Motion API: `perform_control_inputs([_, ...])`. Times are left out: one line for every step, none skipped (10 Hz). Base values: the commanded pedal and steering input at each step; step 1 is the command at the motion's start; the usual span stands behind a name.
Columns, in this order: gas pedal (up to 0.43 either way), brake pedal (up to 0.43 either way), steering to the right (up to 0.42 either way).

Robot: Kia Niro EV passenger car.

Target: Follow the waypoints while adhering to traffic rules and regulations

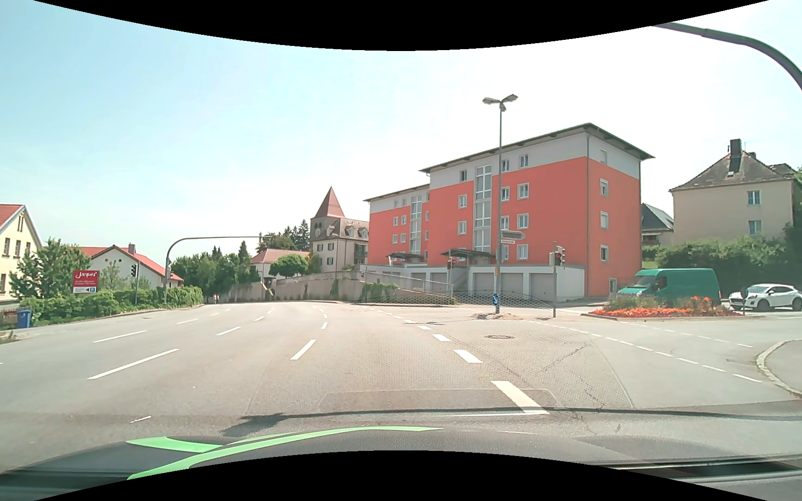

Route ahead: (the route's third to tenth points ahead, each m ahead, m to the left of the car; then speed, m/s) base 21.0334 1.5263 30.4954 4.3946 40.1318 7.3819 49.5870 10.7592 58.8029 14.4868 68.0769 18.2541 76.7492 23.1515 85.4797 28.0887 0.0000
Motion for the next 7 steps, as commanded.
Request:
perform_control_inputs([0.000,0.262,0.003])
perform_control_inputs([0.000,0.262,0.003])
perform_control_inputs([0.000,0.262,0.003])
perform_control_inputs([0.000,0.262,0.003])
perform_control_inputs([0.000,0.262,0.003])
perform_control_inputs([0.000,0.262,0.003])
perform_control_inputs([0.000,0.262,0.003])
